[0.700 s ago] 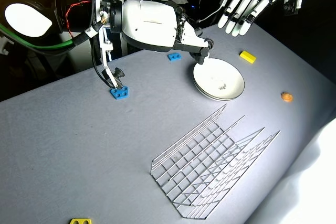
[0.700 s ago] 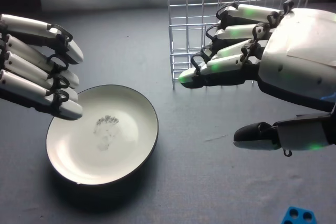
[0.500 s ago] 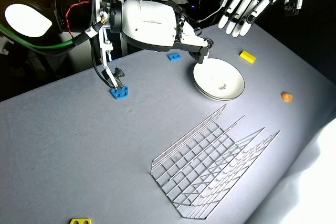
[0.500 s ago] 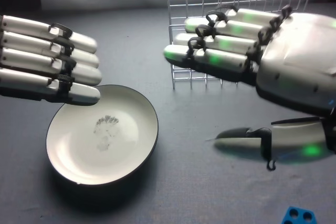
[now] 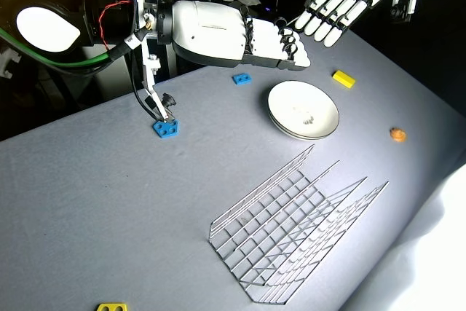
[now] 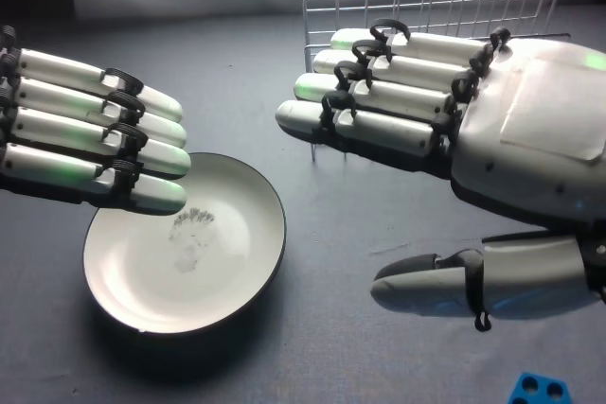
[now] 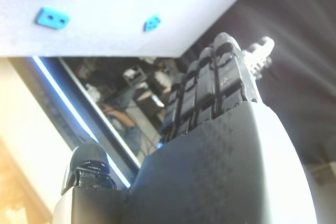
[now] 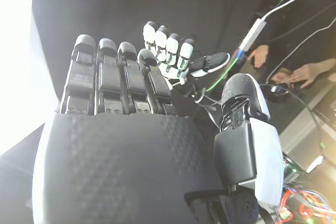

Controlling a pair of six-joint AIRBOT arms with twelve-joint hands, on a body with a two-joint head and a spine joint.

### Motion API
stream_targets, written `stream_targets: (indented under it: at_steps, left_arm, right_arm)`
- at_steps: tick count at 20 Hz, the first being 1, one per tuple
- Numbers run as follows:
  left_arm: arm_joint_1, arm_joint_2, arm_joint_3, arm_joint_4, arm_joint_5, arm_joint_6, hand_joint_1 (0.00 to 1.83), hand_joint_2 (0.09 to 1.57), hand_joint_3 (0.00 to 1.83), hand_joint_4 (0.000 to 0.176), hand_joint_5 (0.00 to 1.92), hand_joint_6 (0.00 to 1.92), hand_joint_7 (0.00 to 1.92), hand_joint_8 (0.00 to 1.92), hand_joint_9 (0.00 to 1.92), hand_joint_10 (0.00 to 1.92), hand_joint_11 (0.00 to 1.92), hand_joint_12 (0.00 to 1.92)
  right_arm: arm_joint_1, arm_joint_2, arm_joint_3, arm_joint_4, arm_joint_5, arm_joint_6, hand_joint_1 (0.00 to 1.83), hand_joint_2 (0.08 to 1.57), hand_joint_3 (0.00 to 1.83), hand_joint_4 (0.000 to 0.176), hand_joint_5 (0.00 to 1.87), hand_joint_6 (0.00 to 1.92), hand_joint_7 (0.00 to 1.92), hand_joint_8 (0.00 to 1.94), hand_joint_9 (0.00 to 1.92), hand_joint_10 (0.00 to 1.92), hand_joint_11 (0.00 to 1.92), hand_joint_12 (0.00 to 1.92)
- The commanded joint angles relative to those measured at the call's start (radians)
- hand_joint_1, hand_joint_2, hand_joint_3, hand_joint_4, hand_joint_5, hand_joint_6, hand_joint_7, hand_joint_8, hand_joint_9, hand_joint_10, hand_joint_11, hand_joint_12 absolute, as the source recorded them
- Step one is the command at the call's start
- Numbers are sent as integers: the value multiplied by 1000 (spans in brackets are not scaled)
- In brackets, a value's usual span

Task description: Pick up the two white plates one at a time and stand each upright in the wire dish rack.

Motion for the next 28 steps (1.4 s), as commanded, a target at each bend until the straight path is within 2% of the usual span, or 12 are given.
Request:
stream_targets:
  at_steps: [1,3,7,11,12,13,14,22,24,27,28]
  left_arm:
    - [-10,6,-1,-74,-37,-3,0,1102,1,0,8,0,1,0,3,0,0,100]
    - [-12,-2,15,-47,-47,-9,0,1103,0,0,23,2,10,1,17,2,0,129]
    - [56,-15,18,-95,-24,14,0,1104,1,0,5,2,0,0,1,0,0,83]
    - [235,-27,2,-171,6,119,0,1100,0,0,19,6,0,0,4,1,23,47]
    - [290,-41,10,-188,28,145,0,1101,0,0,14,4,0,0,0,0,15,45]
    - [408,-83,50,-268,83,171,0,1109,3,0,31,8,8,3,17,6,27,55]
    - [442,-94,62,-287,101,179,0,1109,3,0,31,8,8,3,17,6,27,55]
    - [587,-144,80,-316,242,273,0,1102,0,0,20,0,0,0,0,0,14,69]
    - [605,-156,81,-319,269,283,0,1111,3,0,36,6,14,5,17,6,20,78]
    - [609,-165,83,-329,304,286,0,1109,1,0,38,4,23,7,29,9,24,88]
    - [609,-166,86,-339,310,286,0,1109,0,0,55,2,34,3,43,3,4,187]
  right_arm:
    - [3,1,-6,9,177,-7,0,1193,19,0,0,0,0,0,0,0,0,0]
    - [-6,1,-6,9,190,-9,32,1190,13,0,0,0,0,0,0,0,0,0]
    - [-17,0,-6,9,189,-11,20,1179,5,0,0,0,0,0,0,0,0,0]
    - [-18,-2,-7,8,185,-20,32,1199,10,0,0,0,0,0,0,0,0,0]
    - [-18,-3,-7,8,178,-25,36,1211,15,0,0,0,0,0,0,0,0,0]
    - [-18,-3,-6,8,165,-30,0,1219,16,0,0,0,0,0,0,0,0,0]
    - [-18,-3,-6,8,165,-31,0,1219,16,0,0,0,0,0,0,0,0,0]
    - [-21,-3,-6,8,167,-35,35,1213,6,0,0,0,0,0,0,0,0,0]
    - [-21,-3,-6,8,167,-35,74,1206,2,0,0,0,0,0,0,0,0,0]
    - [-26,-3,-6,8,179,-35,33,1232,11,0,0,0,0,0,0,0,0,0]
    - [-30,-3,-6,8,187,-37,28,1235,12,0,0,0,0,0,0,0,0,0]
